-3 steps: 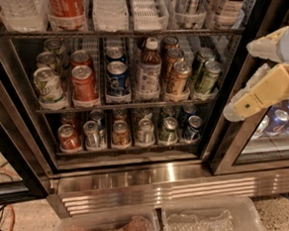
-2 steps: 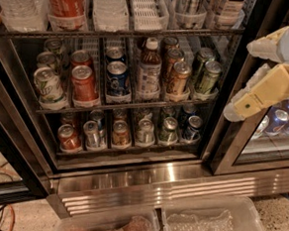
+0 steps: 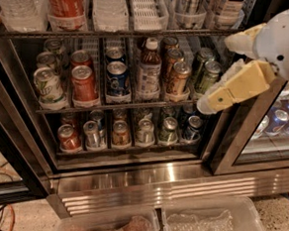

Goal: Pick water bottle from top shelf of fridge

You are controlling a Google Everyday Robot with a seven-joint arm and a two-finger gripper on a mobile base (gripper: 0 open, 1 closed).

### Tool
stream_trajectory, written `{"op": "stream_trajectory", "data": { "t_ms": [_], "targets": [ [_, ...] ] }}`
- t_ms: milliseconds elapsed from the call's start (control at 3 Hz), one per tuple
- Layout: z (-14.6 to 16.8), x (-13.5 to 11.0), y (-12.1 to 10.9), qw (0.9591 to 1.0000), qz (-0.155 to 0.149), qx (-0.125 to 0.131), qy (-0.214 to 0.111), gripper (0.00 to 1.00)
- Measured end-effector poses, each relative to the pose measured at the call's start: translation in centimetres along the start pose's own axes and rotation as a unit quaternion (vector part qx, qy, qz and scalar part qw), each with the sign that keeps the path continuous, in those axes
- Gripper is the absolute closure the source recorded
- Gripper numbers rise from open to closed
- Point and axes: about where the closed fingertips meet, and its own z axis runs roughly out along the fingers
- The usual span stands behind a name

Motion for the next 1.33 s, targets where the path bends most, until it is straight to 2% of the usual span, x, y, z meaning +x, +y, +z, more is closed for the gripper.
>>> {"op": "stream_trajectory", "data": {
  "t_ms": [333,667,1000,1333],
  "targets": [
    [2.8,-4.1,0.9,0.9978,-0.011,-0.020,-0.062,0.00],
    [5.7,-10.3,3.9,0.9892,-0.046,-0.057,-0.127,0.00],
    [5.7,-10.3,3.9,0.9892,-0.046,-0.057,-0.127,0.00],
    [5.2,-11.1,3.9,0.9856,-0.035,-0.034,-0.162,0.00]
  ]
}}
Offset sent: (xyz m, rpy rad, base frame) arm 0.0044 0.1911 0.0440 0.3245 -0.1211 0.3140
